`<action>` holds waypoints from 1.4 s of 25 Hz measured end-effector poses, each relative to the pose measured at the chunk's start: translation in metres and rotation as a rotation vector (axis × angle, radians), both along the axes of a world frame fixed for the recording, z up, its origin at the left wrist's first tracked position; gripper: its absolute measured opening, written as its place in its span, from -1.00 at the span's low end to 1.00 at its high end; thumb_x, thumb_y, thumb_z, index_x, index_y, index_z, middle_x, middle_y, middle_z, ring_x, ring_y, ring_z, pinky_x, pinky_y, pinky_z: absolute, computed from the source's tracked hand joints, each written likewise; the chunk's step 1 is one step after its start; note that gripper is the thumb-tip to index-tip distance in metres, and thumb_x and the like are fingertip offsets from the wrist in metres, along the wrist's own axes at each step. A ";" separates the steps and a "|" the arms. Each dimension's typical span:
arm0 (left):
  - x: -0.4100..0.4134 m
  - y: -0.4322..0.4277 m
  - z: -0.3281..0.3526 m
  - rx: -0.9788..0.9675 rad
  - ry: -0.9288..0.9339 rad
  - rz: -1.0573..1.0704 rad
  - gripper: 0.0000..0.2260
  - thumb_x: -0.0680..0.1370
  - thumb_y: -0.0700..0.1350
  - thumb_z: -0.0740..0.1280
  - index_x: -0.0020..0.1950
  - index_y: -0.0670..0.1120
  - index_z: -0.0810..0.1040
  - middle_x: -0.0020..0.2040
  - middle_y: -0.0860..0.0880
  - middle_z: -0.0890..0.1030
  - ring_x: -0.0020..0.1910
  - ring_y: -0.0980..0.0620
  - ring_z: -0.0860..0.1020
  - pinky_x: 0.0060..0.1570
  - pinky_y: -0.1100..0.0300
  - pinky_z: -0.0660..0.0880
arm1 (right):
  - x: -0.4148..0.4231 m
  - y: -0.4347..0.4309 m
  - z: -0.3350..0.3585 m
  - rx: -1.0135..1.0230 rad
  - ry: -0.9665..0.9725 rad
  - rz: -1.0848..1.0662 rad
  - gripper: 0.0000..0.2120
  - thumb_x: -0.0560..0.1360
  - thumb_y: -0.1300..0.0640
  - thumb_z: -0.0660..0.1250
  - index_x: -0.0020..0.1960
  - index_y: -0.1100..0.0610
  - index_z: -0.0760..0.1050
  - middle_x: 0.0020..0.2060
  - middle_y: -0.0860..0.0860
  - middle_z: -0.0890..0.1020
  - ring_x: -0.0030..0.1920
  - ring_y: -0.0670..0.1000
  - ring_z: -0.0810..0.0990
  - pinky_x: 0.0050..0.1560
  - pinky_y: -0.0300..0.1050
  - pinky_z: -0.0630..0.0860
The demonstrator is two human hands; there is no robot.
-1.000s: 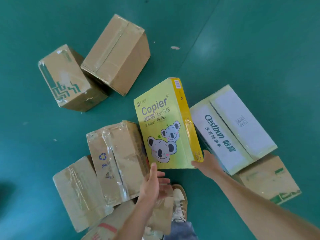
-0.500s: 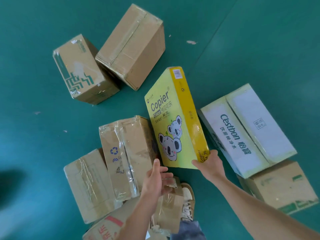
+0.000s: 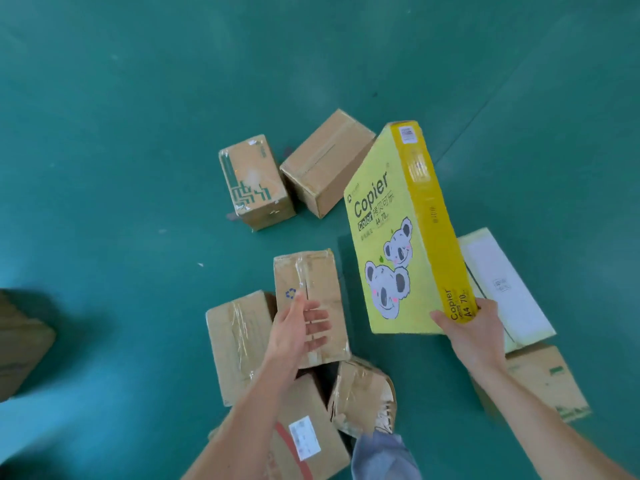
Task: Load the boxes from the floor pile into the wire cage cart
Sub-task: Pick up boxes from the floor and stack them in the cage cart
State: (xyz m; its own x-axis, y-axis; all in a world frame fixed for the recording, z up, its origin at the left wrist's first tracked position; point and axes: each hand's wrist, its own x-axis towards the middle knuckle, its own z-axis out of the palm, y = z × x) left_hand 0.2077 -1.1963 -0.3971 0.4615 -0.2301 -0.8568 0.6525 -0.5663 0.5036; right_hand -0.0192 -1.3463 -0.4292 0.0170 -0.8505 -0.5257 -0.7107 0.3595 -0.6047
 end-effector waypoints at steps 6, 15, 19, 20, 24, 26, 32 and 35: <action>0.039 0.138 0.115 -0.083 -0.205 -0.056 -0.63 0.66 0.16 0.23 0.12 -0.10 0.62 0.07 -0.13 0.65 0.04 0.02 0.62 0.07 -0.03 0.64 | 0.027 0.130 0.138 0.170 -0.496 -0.259 -0.61 0.41 0.02 0.58 0.06 0.20 0.51 -0.10 0.09 0.66 -0.09 0.12 0.63 0.10 0.16 0.59; 0.055 0.344 0.258 -0.259 -0.155 0.144 -0.42 0.52 0.34 0.31 0.35 -0.03 0.39 0.39 -0.18 0.46 0.27 -0.08 0.49 0.16 -0.19 0.59 | 0.108 0.324 0.321 0.395 -0.901 -0.204 -0.86 0.56 0.20 0.39 0.03 0.28 0.59 -0.06 0.17 0.71 -0.09 0.12 0.65 0.08 0.17 0.58; 0.042 0.397 0.303 -0.498 0.007 0.387 -0.21 0.47 0.35 0.37 0.58 0.01 0.22 0.41 -0.23 0.48 0.32 -0.15 0.52 0.17 -0.25 0.58 | 0.135 0.378 0.367 0.471 -0.971 -0.106 -0.77 0.54 0.17 0.42 0.16 0.23 0.57 0.08 0.19 0.69 0.05 0.17 0.66 0.02 0.15 0.59; 0.042 0.409 0.313 -0.561 0.039 0.458 -0.21 0.47 0.34 0.39 0.57 0.03 0.21 0.37 -0.23 0.51 0.30 -0.16 0.54 0.19 -0.27 0.57 | 0.141 0.389 0.374 0.489 -0.978 -0.079 -0.72 0.53 0.16 0.43 0.21 0.21 0.56 0.10 0.19 0.70 0.10 0.18 0.66 0.00 0.14 0.61; 0.042 0.447 0.339 -0.725 0.045 0.688 -0.41 0.46 0.28 0.42 0.33 -0.04 0.41 0.23 -0.18 0.58 0.26 -0.15 0.57 0.15 -0.28 0.57 | 0.161 0.419 0.381 0.584 -0.960 0.061 -0.63 0.52 0.09 0.44 0.29 0.17 0.55 0.14 0.18 0.70 0.17 0.19 0.66 -0.13 0.08 0.67; 0.045 0.464 0.349 -0.756 0.000 0.806 -0.50 0.48 0.24 0.43 0.32 0.05 0.45 0.25 -0.15 0.59 0.26 -0.15 0.57 0.00 -0.22 0.61 | 0.170 0.431 0.382 0.624 -0.932 0.161 -0.62 0.53 0.05 0.43 0.30 0.15 0.55 0.12 0.17 0.71 0.14 0.17 0.66 -0.11 0.05 0.66; 0.047 0.529 0.367 -0.611 -0.113 1.162 -0.49 0.45 0.11 0.54 0.29 -0.01 0.46 0.12 -0.12 0.64 0.03 -0.13 0.62 -0.16 -0.08 0.62 | 0.196 0.477 0.401 0.655 -0.809 0.475 -0.67 0.57 0.02 0.37 0.20 0.22 0.60 0.04 0.20 0.72 0.06 0.18 0.65 0.24 0.23 0.56; 0.042 0.553 0.372 -0.554 -0.163 1.260 -0.51 0.45 0.06 0.54 0.28 -0.02 0.45 0.10 -0.12 0.64 -0.01 -0.12 0.62 -0.05 -0.11 0.62 | 0.210 0.493 0.402 0.643 -0.705 0.641 -0.52 0.53 -0.10 0.39 0.28 0.23 0.53 0.06 0.23 0.70 0.10 0.22 0.67 0.02 0.20 0.66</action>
